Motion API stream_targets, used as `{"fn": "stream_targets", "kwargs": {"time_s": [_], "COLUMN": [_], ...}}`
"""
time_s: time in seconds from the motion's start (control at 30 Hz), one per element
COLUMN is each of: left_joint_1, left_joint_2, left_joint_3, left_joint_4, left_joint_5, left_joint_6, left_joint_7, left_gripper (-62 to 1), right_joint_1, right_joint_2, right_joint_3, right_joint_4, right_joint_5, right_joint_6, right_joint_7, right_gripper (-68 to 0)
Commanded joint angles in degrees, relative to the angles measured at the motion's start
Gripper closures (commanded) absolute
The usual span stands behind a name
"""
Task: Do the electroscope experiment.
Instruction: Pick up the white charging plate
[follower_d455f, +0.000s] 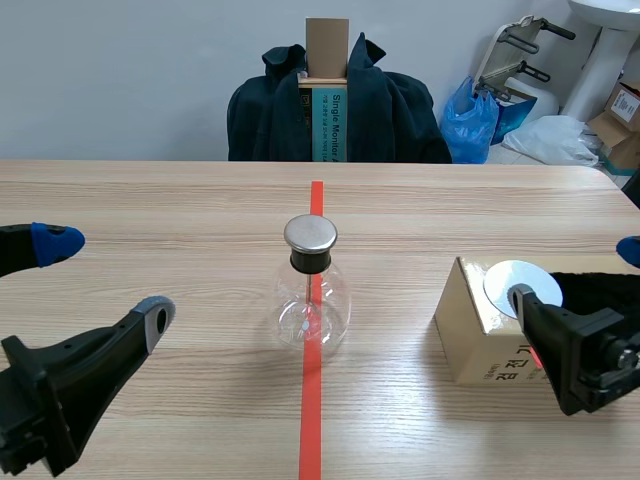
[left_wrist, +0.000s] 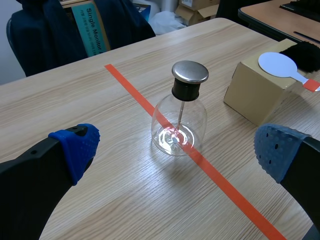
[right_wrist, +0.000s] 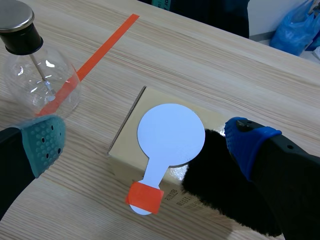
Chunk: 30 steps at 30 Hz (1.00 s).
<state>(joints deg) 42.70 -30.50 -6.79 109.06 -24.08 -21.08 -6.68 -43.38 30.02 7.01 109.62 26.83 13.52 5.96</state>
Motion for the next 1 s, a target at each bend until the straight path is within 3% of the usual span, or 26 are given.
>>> {"fn": "stream_targets", "kwargs": {"time_s": [0.0,0.77,0.97], "left_joint_1": [0.11,0.11,0.11], "left_joint_2": [0.02,0.0,0.0], "left_joint_3": [-0.26,-0.28,-0.28], "left_joint_4": [1.14,1.14,1.14], "left_joint_5": [-0.15,-0.07,1.4], "left_joint_6": [-0.04,-0.04,-0.04], "left_joint_7": [-0.96,-0.96,-0.98], "left_gripper": [-62.3,-62.3,-62.3], "right_joint_1": [0.52,0.52,0.52], "right_joint_2": [0.81,0.76,0.76], "right_joint_3": [0.33,0.33,0.33], "right_joint_4": [0.94,0.94,0.94], "right_joint_5": [-4.87,-6.49,-6.49], "right_joint_6": [3.23,3.26,3.23], "right_joint_7": [0.85,1.99,2.19], "right_gripper": [-67.9,-67.9,-67.9]}}
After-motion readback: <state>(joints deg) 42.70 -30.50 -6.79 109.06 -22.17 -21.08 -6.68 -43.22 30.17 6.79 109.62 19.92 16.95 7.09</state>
